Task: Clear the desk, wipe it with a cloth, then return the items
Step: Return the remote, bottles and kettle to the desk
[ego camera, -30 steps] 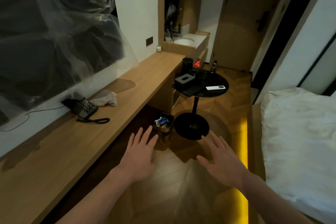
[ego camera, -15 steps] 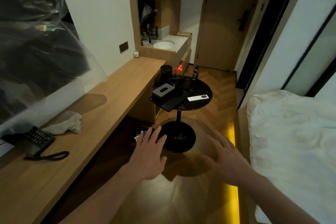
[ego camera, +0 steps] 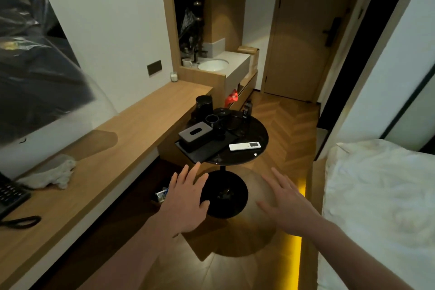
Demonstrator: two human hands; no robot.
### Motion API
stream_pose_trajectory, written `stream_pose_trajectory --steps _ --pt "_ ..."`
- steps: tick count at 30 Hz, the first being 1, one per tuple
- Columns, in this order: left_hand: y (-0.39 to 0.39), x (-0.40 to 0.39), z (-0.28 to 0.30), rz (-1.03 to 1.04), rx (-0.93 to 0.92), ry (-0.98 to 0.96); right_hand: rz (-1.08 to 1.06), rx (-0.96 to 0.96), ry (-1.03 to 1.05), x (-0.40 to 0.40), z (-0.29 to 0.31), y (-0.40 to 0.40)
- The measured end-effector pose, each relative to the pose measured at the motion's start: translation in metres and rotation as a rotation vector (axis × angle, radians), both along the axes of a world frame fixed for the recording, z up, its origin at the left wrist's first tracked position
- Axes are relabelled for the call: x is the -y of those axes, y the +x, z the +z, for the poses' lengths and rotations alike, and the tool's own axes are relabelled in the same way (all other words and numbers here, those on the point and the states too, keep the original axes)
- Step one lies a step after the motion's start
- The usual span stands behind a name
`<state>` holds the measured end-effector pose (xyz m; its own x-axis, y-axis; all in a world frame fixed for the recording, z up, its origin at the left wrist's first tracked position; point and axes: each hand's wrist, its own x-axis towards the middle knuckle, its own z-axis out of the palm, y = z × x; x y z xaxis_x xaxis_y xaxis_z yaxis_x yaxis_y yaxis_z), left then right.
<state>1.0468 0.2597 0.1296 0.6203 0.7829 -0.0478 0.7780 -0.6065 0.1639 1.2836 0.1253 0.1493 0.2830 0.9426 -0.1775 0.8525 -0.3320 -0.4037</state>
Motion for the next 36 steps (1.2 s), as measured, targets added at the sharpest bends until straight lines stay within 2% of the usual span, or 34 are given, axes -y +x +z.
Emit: stream_pose_trajectory --steps 8,15,30,36 --pt "0.048 -0.014 0.002 0.174 -0.005 -0.015 0.136 -0.011 0.038 -0.057 0.003 0.081" --pt "0.086 -0.053 0.002 0.254 0.002 -0.052 0.156 -0.003 0.037 -0.107 -0.004 0.138" --pt "0.243 -0.245 -0.031 0.234 0.02 -0.127 0.082 -0.025 -0.042 -0.266 -0.006 0.296" --pt "0.293 -0.292 -0.043 0.24 -0.005 -0.195 0.112 -0.044 -0.084 -0.33 -0.024 0.344"
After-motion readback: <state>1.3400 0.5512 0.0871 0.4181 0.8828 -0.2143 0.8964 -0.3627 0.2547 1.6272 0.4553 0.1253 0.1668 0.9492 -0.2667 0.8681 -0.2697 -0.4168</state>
